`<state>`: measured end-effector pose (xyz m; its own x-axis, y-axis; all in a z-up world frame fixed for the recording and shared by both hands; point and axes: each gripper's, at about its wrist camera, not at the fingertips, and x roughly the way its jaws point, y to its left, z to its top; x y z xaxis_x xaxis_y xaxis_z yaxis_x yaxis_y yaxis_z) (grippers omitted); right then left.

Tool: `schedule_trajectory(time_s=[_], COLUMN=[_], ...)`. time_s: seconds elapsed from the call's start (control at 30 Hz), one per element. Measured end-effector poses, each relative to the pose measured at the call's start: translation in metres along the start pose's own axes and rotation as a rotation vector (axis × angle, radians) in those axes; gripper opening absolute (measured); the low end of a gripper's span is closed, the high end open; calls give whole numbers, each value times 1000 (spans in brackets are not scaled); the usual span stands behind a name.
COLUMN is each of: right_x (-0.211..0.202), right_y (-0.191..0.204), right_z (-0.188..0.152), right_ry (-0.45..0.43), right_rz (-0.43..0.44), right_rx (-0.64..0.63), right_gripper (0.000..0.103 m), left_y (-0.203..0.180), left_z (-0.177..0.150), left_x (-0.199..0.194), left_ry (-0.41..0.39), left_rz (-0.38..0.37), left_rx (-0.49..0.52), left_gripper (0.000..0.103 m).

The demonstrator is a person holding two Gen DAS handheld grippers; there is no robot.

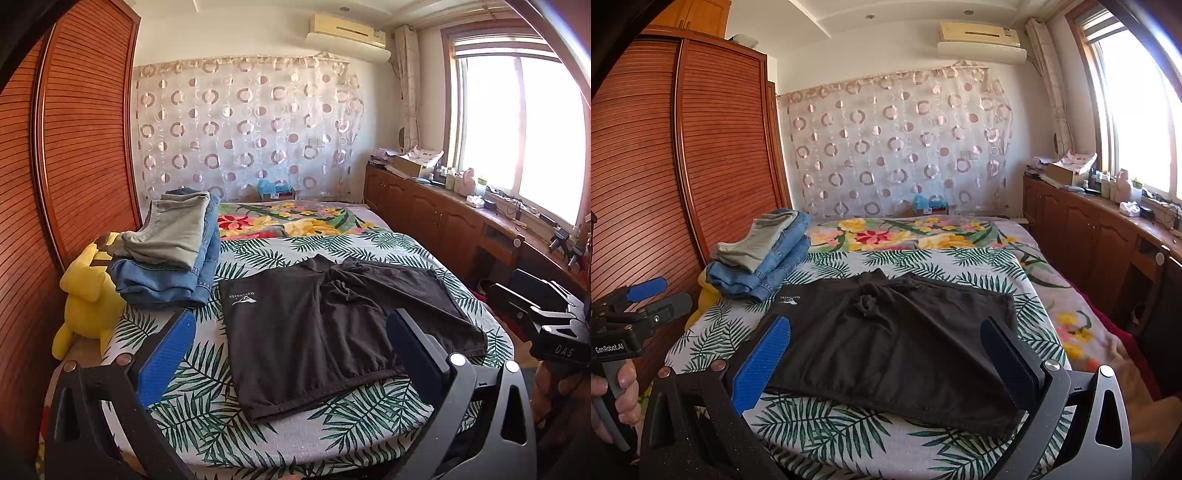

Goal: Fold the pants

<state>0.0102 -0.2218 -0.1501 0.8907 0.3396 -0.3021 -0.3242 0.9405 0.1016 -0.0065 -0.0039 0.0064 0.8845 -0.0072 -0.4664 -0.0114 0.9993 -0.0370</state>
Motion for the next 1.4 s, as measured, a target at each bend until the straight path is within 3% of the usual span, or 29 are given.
schedule_trajectory(time_s=[1.4], right_x=[4], right_y=[2], right_z=[0], right_ry=[-6], right_rz=[0], right_rx=[2], right_gripper=[103], left_y=[-5], left_z=[6], left_x=[-7], left_ry=[-8], left_rz=[-9], left_rx=[-4], left_gripper=[103])
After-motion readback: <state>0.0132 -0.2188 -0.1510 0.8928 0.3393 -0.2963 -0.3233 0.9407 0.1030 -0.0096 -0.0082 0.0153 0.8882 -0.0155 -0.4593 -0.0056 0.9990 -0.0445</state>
